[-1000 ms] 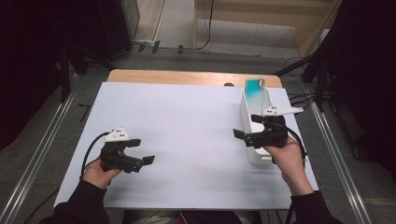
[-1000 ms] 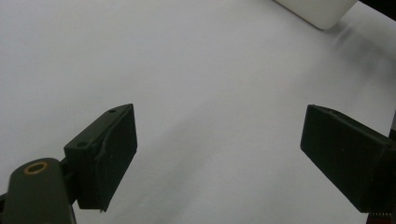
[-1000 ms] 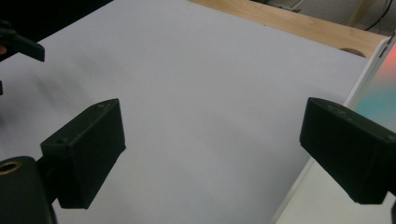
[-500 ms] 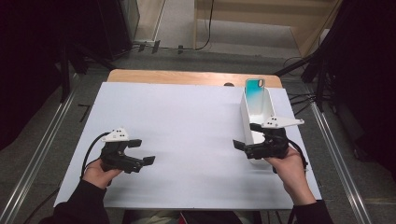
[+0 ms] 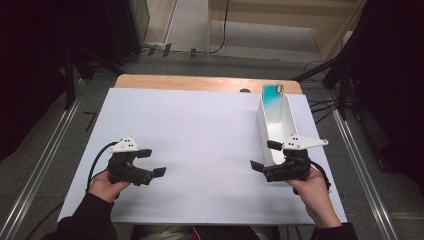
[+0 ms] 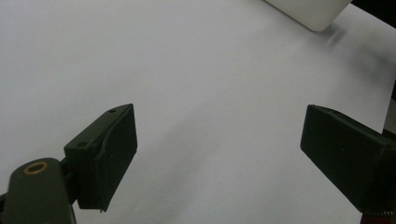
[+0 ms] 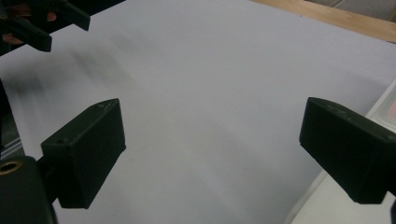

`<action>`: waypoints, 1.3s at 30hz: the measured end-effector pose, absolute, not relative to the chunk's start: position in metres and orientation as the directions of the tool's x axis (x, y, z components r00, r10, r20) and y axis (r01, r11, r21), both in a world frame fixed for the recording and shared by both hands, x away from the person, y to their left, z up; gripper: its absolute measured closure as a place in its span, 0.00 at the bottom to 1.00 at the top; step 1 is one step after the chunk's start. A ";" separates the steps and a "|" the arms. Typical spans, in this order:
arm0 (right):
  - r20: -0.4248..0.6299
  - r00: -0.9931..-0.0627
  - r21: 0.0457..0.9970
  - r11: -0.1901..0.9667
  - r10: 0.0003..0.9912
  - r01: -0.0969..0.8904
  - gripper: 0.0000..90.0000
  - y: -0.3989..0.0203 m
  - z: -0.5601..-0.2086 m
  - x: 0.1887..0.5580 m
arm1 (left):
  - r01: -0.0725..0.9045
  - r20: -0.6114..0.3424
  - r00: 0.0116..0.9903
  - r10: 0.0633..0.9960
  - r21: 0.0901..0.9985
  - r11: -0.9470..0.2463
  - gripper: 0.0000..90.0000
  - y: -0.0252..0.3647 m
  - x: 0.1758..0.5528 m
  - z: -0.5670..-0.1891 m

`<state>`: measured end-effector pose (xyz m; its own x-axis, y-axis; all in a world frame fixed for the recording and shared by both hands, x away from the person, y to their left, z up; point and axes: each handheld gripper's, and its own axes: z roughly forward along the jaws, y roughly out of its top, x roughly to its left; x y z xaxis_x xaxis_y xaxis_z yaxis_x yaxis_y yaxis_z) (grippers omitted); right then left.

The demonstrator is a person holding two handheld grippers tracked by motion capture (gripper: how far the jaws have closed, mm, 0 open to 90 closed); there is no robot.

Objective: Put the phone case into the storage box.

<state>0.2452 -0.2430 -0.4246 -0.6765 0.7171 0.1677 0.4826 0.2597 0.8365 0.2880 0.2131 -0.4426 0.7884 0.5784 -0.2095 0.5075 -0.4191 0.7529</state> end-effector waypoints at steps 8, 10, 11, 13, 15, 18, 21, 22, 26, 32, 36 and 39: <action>0.176 -0.700 0.837 0.268 0.693 0.476 0.07 -0.244 -0.434 0.235 | 0.505 -0.205 0.788 0.580 0.754 -0.420 0.12 0.213 0.287 -0.442; 0.178 -0.701 0.839 0.266 0.690 0.475 0.07 -0.245 -0.436 0.234 | 0.505 -0.205 0.789 0.580 0.754 -0.420 0.12 0.213 0.287 -0.443; 0.183 -0.702 0.836 0.266 0.689 0.479 0.07 -0.245 -0.437 0.234 | 0.504 -0.205 0.789 0.580 0.754 -0.420 0.12 0.212 0.287 -0.443; 0.195 -0.702 0.835 0.259 0.685 0.485 0.07 -0.246 -0.440 0.232 | 0.504 -0.204 0.789 0.580 0.754 -0.420 0.12 0.212 0.287 -0.443; 0.205 -0.708 0.838 0.253 0.676 0.483 0.07 -0.246 -0.442 0.230 | 0.504 -0.204 0.789 0.580 0.755 -0.420 0.12 0.212 0.287 -0.443; 0.192 -0.726 0.843 0.268 0.660 0.467 0.07 -0.245 -0.445 0.226 | 0.504 -0.204 0.790 0.579 0.754 -0.421 0.12 0.212 0.287 -0.442; 0.176 -0.736 0.847 0.280 0.654 0.451 0.07 -0.244 -0.449 0.224 | 0.503 -0.201 0.790 0.580 0.753 -0.424 0.12 0.212 0.287 -0.443; 0.176 -0.737 0.846 0.283 0.652 0.452 0.10 -0.245 -0.450 0.223 | 0.502 -0.200 0.791 0.579 0.753 -0.425 0.12 0.212 0.287 -0.443; 0.188 -0.733 0.846 0.271 0.654 0.459 0.17 -0.247 -0.453 0.221 | 0.502 -0.200 0.790 0.579 0.753 -0.425 0.12 0.212 0.287 -0.443; 0.191 -0.739 0.832 0.293 0.646 0.471 0.17 -0.247 -0.459 0.218 | 0.501 -0.199 0.791 0.579 0.754 -0.425 0.12 0.212 0.287 -0.443; 0.180 -0.744 0.819 0.321 0.643 0.476 0.17 -0.246 -0.462 0.217 | 0.500 -0.198 0.791 0.579 0.754 -0.426 0.12 0.212 0.287 -0.443; 0.181 -0.744 0.817 0.322 0.643 0.478 0.17 -0.246 -0.464 0.216 | 0.500 -0.199 0.791 0.578 0.754 -0.426 0.12 0.212 0.287 -0.443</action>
<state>0.2162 -0.2463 -0.4643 -0.7440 0.6432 0.1812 0.4776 0.3221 0.8174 0.2871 0.2117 -0.4429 0.7914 0.5780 -0.1989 0.5004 -0.4257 0.7539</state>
